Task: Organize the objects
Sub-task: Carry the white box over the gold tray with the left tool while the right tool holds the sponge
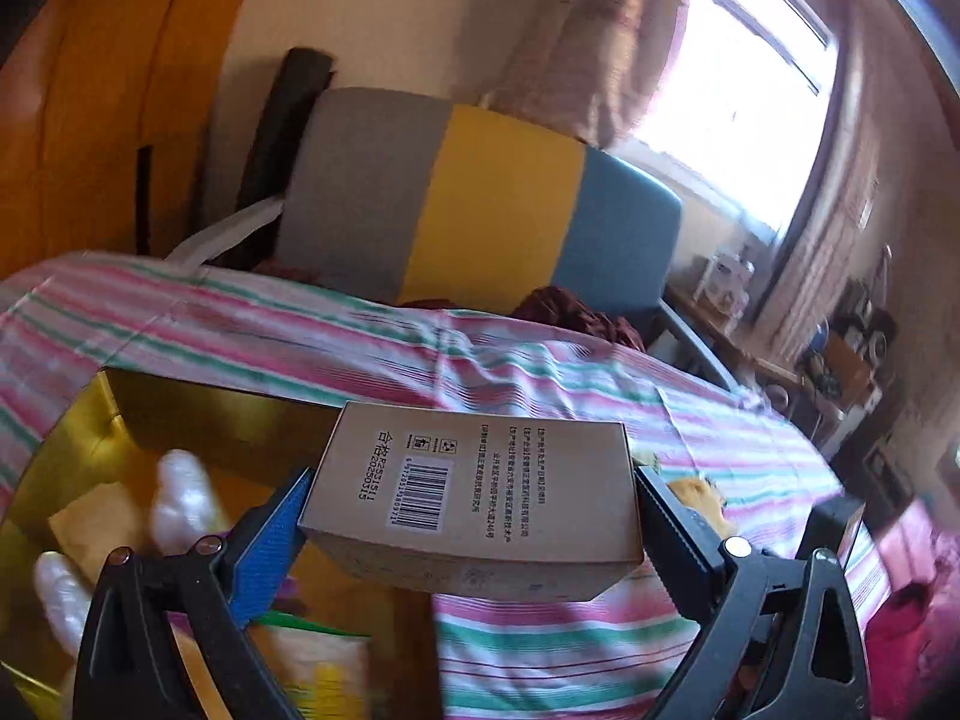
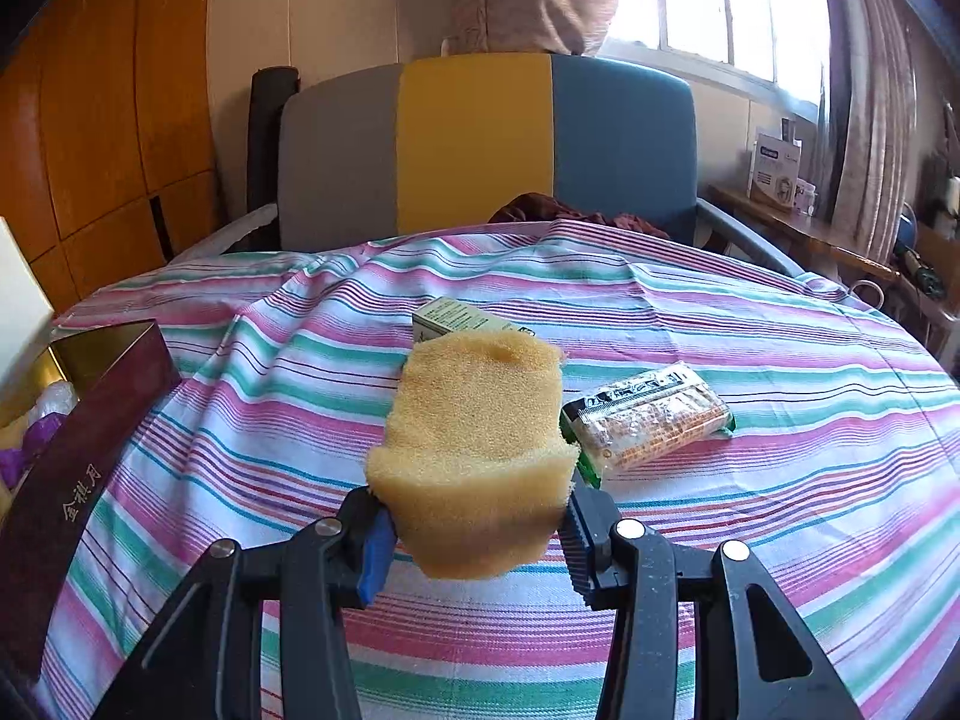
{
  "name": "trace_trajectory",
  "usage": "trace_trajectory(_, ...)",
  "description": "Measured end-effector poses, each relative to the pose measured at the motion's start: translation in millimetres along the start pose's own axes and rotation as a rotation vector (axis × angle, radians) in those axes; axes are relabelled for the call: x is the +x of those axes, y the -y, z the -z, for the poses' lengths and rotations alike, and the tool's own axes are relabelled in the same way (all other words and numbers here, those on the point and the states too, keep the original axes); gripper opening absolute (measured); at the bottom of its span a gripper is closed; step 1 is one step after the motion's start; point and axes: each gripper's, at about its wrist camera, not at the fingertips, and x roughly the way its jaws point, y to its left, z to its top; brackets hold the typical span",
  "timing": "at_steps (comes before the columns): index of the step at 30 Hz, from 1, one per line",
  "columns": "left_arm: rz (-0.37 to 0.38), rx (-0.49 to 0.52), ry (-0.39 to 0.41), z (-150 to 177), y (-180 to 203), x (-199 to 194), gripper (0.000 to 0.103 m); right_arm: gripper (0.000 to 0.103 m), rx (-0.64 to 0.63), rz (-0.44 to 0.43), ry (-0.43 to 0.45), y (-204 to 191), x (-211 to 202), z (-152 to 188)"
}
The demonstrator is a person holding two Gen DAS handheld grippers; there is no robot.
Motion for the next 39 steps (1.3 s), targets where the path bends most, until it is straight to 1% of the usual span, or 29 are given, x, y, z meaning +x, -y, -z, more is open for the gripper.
trace_trajectory(2,-0.02,-0.024,0.005,-9,-17,-7,0.102,0.047,-0.007,0.005,-0.006,-1,1,0)
trace_trajectory(5,-0.084,-0.048,0.006,-22,-49,-12,0.102,0.047,-0.021,0.013,-0.007,-5,1,0)
trace_trajectory(7,-0.13,-0.063,-0.016,-29,-74,-9,0.102,0.047,-0.028,0.018,-0.006,-6,0,1)
trace_trajectory(8,-0.161,-0.08,-0.031,-33,-91,-6,0.102,0.047,-0.029,0.021,-0.005,-7,0,1)
trace_trajectory(10,-0.194,-0.104,-0.046,-36,-113,-3,0.102,0.047,-0.03,0.021,-0.003,-7,-1,1)
trace_trajectory(11,-0.225,-0.129,-0.063,-39,-130,1,0.102,0.047,-0.03,0.02,-0.001,-7,-2,0)
trace_trajectory(13,-0.247,-0.165,-0.072,-39,-151,4,0.102,0.047,-0.029,0.02,-0.001,-8,-4,1)
trace_trajectory(15,-0.284,-0.193,-0.101,-41,-174,12,0.102,0.047,-0.032,0.025,-0.002,-8,-4,0)
trace_trajectory(19,-0.337,-0.207,-0.151,-41,-202,33,0.102,0.047,-0.052,0.03,-0.002,-13,-6,0)
trace_trajectory(21,-0.328,-0.243,-0.177,-40,-215,43,0.102,0.047,-0.066,0.034,-0.004,-16,-7,0)
trace_trajectory(22,-0.332,-0.253,-0.184,-39,-219,48,0.102,0.047,-0.071,0.036,-0.004,-17,-7,1)
trace_trajectory(24,-0.324,-0.245,-0.171,-40,-219,51,0.102,0.047,-0.081,0.04,-0.006,-20,-7,2)
trace_trajectory(28,-0.386,-0.144,-0.148,-45,-209,57,0.102,0.047,-0.089,0.045,-0.011,-22,-6,2)
trace_trajectory(30,-0.42,-0.082,-0.157,-42,-203,62,0.102,0.047,-0.092,0.049,-0.015,-23,-6,3)
trace_trajectory(32,-0.423,-0.055,-0.151,-42,-201,63,0.099,0.047,-0.096,0.053,-0.013,-24,-6,3)
trace_trajectory(33,-0.448,-0.021,-0.167,-40,-198,65,0.099,0.047,-0.097,0.053,-0.013,-24,-6,3)
trace_trajectory(34,-0.466,-0.008,-0.171,-41,-196,65,0.099,0.047,-0.099,0.051,-0.013,-25,-6,3)
trace_trajectory(36,-0.495,0.004,-0.16,-41,-192,64,0.099,0.047,-0.1,0.053,-0.014,-25,-6,3)
trace_trajectory(37,-0.483,0.0,-0.162,-42,-191,64,0.099,0.047,-0.1,0.051,-0.014,-25,-6,3)
trace_trajectory(38,-0.444,-0.013,-0.177,-41,-192,65,0.099,0.047,-0.101,0.05,-0.014,-25,-6,3)
trace_trajectory(39,-0.38,-0.037,-0.203,-39,-193,67,0.099,0.047,-0.101,0.05,-0.013,-25,-7,4)
